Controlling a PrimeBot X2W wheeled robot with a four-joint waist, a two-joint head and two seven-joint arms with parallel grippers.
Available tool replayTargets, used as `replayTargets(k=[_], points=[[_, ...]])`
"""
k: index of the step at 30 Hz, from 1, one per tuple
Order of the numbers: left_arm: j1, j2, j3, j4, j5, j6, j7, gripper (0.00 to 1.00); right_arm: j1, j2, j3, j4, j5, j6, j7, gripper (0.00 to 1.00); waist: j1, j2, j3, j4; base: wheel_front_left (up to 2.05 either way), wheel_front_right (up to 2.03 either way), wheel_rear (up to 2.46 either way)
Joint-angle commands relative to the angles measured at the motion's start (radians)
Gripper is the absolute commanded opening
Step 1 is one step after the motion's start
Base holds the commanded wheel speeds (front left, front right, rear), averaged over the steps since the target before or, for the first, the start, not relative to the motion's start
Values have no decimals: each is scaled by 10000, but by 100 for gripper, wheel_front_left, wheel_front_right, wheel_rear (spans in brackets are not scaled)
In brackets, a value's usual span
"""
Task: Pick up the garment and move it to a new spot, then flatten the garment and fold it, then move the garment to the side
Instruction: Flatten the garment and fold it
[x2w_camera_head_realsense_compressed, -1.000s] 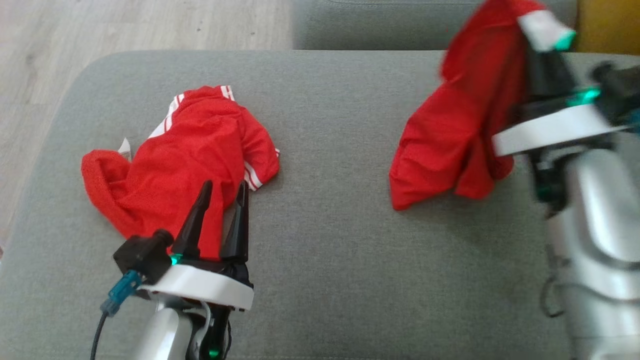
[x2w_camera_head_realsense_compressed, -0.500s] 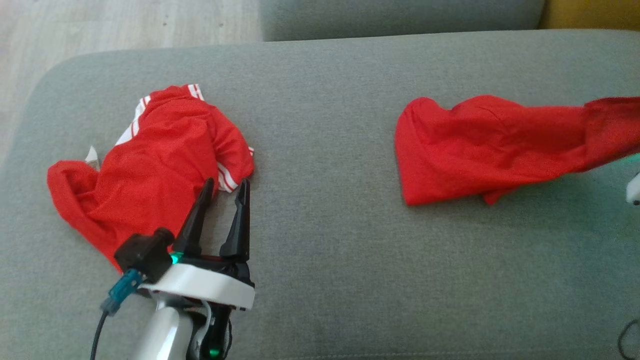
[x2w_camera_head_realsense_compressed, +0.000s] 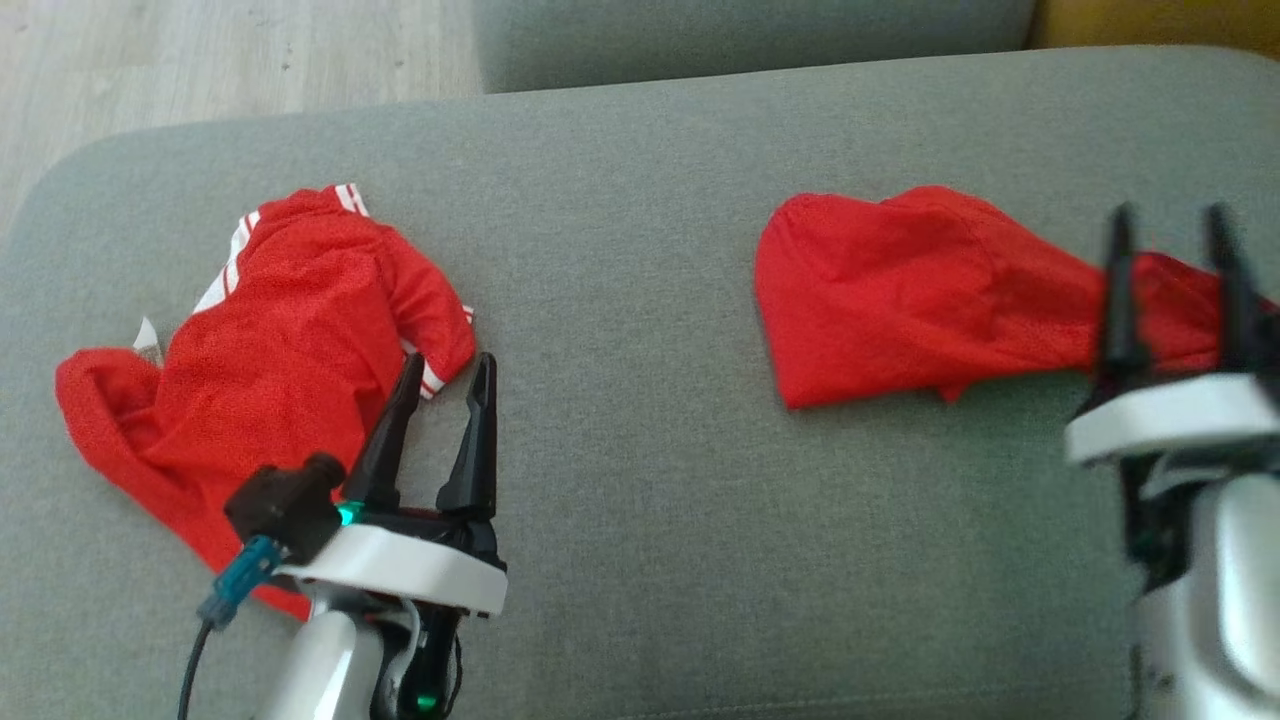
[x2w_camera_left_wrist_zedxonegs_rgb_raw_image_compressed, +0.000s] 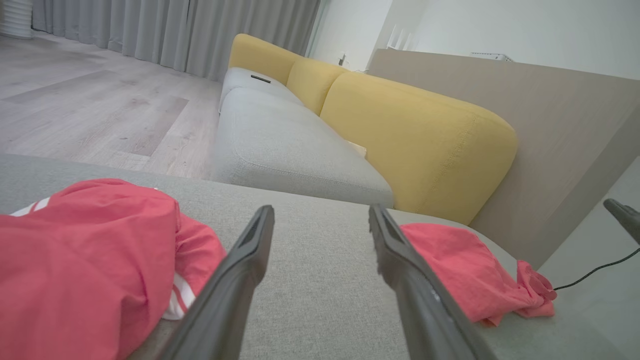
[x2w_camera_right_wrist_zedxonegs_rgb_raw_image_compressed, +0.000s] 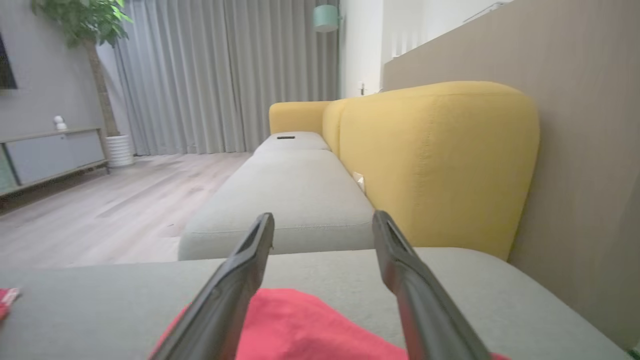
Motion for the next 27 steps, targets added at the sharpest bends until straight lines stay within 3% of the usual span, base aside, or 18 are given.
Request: replayTargets(k=[1, 6, 13, 27], points=[[-438, 12, 336, -364, 39, -35, -51, 100, 109, 110, 600, -548, 218, -7, -264, 100, 0, -1, -29, -24, 0, 0, 0], [-395, 12, 279, -359, 30, -66, -51, 100, 1309, 163, 1530, -758, 709, -7, -797, 100, 0, -1, -82, 37, 0, 0, 0], [-384, 12, 227, -366, 45, -100, -51, 100, 1900, 169, 1857, -202, 1262, -7, -1032, 100, 0, -1, 101, 207, 0, 0, 0], [-519, 12, 35, -203, 24, -125, -51, 100, 863, 171, 1176, 2921, 1227, -7, -204, 100, 0, -1, 374, 668, 0, 0, 0]])
